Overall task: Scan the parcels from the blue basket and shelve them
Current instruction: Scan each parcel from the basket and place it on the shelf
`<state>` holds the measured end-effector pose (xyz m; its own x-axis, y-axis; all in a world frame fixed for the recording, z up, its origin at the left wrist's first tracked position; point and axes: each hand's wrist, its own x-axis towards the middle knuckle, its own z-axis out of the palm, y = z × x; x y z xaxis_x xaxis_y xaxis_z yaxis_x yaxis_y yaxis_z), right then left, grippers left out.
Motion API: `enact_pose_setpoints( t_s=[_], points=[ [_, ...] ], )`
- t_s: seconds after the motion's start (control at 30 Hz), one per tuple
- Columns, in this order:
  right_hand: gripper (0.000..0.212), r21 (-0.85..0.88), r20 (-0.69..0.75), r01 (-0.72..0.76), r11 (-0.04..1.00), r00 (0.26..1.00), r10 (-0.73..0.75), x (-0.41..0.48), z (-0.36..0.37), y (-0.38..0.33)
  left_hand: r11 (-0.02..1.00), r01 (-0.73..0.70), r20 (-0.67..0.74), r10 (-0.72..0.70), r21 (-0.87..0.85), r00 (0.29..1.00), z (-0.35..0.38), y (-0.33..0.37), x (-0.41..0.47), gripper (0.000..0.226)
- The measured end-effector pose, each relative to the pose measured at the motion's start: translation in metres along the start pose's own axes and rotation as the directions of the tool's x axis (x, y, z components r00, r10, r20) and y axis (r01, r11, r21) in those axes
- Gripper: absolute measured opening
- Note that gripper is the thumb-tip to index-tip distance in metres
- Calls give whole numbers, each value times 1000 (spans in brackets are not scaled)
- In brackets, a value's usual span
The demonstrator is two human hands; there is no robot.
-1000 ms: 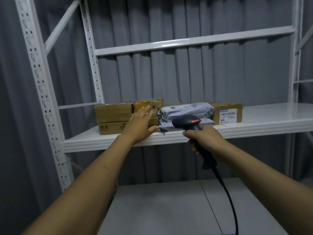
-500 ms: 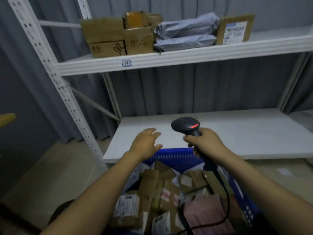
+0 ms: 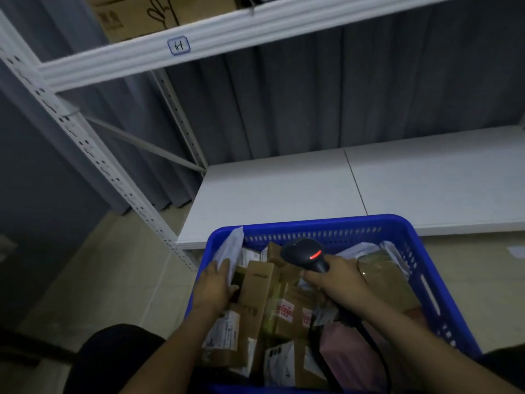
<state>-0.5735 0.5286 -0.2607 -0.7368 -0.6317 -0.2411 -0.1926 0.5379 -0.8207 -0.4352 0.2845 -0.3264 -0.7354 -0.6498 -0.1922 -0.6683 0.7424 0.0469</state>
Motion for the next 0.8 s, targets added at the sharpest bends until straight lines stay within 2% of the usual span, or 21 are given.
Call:
enact_pose_setpoints(
  t_s=[0.07, 0.17, 0.3, 0.37, 0.47, 0.53, 0.63, 0.8],
  points=[
    [23, 12, 8, -1, 1000, 1000, 1, 5, 4, 1, 995, -6, -43, 2, -102, 999, 3, 0, 3, 61],
    [19, 72, -21, -12, 997, 1000, 14, 9, 7, 6, 951, -57, -197, -4, -302, 980, 4, 1, 1, 49],
    [21, 100, -69, -22, 995, 997, 29, 9, 11, 6, 882, -142, -438, -80, -450, 895, -7, -4, -9, 47],
    [22, 146, -75, -20, 989, 997, 31, 4, 13, 4, 834, -154, -488, -151, -530, 860, -17, -8, -18, 46],
    [17, 212, -60, -5, 977, 998, 19, -9, 14, 1, 684, -81, -374, -292, -725, 880, -31, -17, -31, 40],
    [19, 246, -23, -10, 969, 1000, 16, -20, 15, 1, 601, -17, -273, -338, -799, 900, -33, -27, -34, 35],
    [29, 285, 20, -50, 957, 999, 46, -36, 20, -1, 503, 75, -133, -365, -861, 921, -33, -36, -34, 36],
    [20, 306, 50, -93, 947, 995, 82, -56, 26, -9, 256, 84, 1, -310, -963, 951, -28, -36, -39, 40]
  ],
)
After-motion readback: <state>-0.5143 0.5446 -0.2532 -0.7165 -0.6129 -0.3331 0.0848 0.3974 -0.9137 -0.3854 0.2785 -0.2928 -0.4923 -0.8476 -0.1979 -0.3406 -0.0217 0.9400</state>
